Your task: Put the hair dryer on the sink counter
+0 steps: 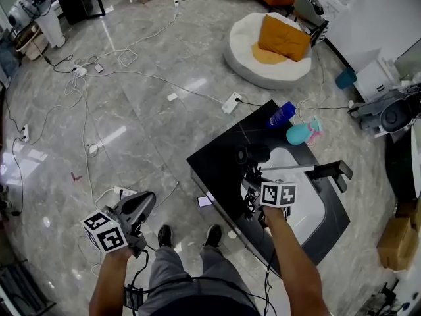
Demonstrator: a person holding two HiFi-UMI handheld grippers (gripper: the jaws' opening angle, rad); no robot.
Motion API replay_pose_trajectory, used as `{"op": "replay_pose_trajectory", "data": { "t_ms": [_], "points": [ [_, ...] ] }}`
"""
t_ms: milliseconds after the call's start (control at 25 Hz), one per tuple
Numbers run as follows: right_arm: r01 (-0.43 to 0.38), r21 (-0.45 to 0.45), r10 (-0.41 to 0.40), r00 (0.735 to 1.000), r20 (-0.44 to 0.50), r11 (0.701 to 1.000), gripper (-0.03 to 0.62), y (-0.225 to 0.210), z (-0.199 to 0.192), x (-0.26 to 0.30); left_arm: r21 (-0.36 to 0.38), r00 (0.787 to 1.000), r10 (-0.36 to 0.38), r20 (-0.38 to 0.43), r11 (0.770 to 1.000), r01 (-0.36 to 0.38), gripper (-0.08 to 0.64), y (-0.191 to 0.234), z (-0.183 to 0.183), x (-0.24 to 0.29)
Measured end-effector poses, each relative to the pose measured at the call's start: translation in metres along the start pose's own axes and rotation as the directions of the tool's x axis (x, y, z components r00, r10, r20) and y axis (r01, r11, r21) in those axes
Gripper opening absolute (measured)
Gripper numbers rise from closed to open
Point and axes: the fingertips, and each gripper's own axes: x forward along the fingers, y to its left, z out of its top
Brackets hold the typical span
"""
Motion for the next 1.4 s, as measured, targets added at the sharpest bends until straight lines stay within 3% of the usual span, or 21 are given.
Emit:
{"op": "replay_pose_trajectory", "data": {
  "t_ms": [840, 1400],
  "points": [
    [0.052, 0.009, -0.051, 0.997, -0.051, 0.999, 0.179, -0.023, -0.007, 0.018, -0.006, 1.000, -0.002, -0.015, 1.000, 0.001, 0.005, 0.001, -0.011, 0.006],
    [0.095, -0.055, -0.099, 0.994, -0.056, 0.994, 0.181, -0.025, -0.014, 0.022, -0.014, 1.000, 0.002, -0.012, 1.000, -0.003, 0.005, 0.002, -0.022, 0.000]
  ]
}}
